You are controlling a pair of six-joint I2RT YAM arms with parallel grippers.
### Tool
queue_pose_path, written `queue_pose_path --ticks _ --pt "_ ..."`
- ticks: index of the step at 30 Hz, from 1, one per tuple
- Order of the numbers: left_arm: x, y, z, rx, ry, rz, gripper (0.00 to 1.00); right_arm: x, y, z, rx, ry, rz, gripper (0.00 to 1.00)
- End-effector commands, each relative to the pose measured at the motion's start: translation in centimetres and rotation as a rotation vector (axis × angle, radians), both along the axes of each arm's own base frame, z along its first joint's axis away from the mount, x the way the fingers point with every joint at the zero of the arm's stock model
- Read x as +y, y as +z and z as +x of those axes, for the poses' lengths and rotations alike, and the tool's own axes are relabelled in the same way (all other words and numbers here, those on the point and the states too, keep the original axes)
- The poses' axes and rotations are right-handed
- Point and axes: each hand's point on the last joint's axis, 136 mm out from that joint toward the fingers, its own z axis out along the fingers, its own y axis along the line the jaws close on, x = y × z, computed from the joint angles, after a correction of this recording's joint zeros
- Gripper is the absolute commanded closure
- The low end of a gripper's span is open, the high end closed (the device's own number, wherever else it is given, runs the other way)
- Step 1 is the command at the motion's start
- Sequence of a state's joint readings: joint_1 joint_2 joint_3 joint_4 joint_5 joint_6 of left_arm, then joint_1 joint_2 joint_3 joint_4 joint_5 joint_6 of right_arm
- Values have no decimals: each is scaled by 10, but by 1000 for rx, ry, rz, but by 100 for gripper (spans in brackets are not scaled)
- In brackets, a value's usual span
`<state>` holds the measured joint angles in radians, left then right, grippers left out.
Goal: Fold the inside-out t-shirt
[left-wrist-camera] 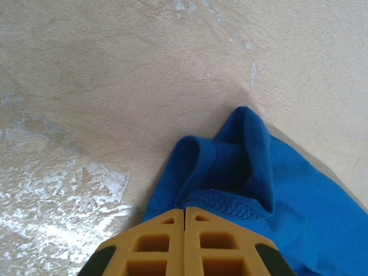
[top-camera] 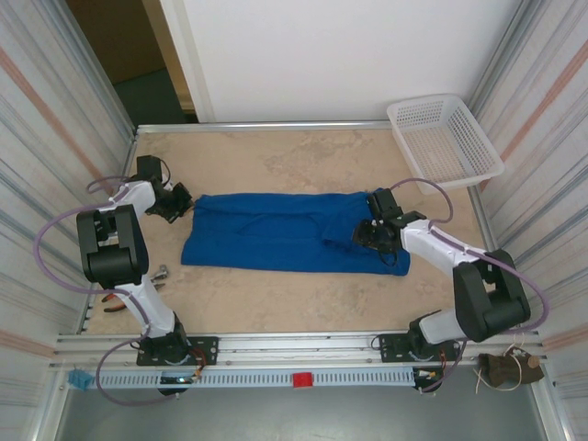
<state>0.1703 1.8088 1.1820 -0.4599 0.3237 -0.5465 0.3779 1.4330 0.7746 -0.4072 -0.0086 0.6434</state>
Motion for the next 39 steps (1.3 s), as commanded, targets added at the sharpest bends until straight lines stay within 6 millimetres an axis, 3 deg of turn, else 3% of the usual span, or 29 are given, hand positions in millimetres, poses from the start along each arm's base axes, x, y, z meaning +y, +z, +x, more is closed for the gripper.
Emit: queue_pose_path --ticks 1,4,5,11,17,18,20,21,25,31,35,39 --pt "2 15 3 -26 -10 3 100 7 -7 9 -2 22 20 62" --pt "2 14 2 -22 -11 2 100 8 -12 9 16 33 19 96" --pt "2 14 2 -23 -11 3 100 8 -11 7 16 35 19 100" --pt "2 13 0 -23 -14 5 100 -2 7 -22 -27 31 29 100" --pt "1 7 -1 -13 -13 -1 100 -12 5 -66 -31 3 26 100" --pt "1 7 -1 -13 -14 -1 100 -13 5 -72 -34 -6 22 97" --pt "1 8 0 -15 -15 -2 100 -18 7 -81 -53 -39 21 74" --pt "1 8 0 -16 -15 -3 100 -18 11 -81 -76 -50 33 70" --pt "0 11 2 -20 -18 -5 100 -8 32 -62 -156 -42 72 67" --pt "0 14 3 -24 -24 -4 100 39 42 -25 -155 148 4 55" --pt "-1 18 4 -31 -30 -11 100 79 40 -7 -158 262 -32 47" --pt "-2 23 5 -39 -33 -15 100 102 28 4 -139 304 -42 46"
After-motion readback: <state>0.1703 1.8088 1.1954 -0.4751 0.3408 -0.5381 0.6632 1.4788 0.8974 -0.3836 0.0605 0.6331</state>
